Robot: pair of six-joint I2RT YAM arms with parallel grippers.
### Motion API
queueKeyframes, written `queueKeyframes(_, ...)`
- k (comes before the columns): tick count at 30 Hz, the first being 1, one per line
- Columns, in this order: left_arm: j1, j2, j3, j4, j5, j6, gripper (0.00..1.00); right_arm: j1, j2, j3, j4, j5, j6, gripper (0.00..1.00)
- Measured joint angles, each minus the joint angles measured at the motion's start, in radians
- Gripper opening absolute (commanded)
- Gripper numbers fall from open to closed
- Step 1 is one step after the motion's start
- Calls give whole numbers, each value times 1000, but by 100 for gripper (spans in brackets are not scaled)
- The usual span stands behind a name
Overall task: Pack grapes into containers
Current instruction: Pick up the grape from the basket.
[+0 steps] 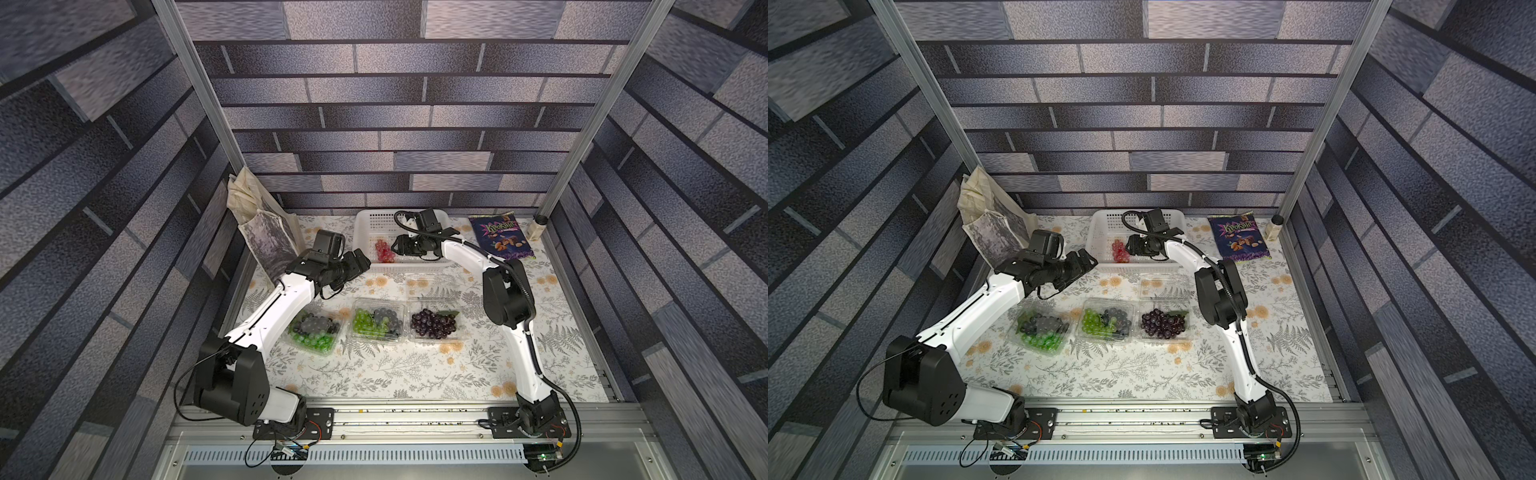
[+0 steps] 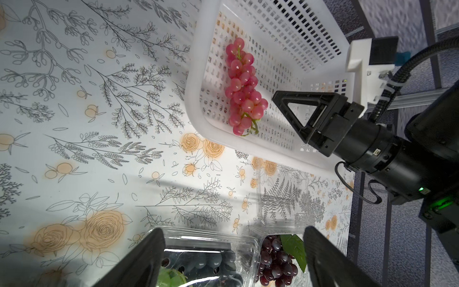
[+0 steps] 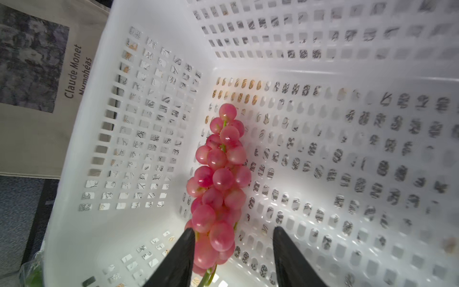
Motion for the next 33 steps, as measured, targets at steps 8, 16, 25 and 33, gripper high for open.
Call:
queueKeyframes(8, 2, 13, 0, 11, 22, 0, 89, 0, 52, 71, -14, -64, 22, 46)
queueKeyframes(16, 6, 13, -2, 22, 28, 0, 89, -1, 52, 72, -37, -92, 24, 44)
queueKeyframes(25, 7, 13, -14, 40, 33, 0, 89, -1, 52, 72, -83, -93, 4, 44)
queueKeyframes(33, 13, 13, -20, 48, 36, 0, 89, -1, 77, 92, -105, -93, -5, 29)
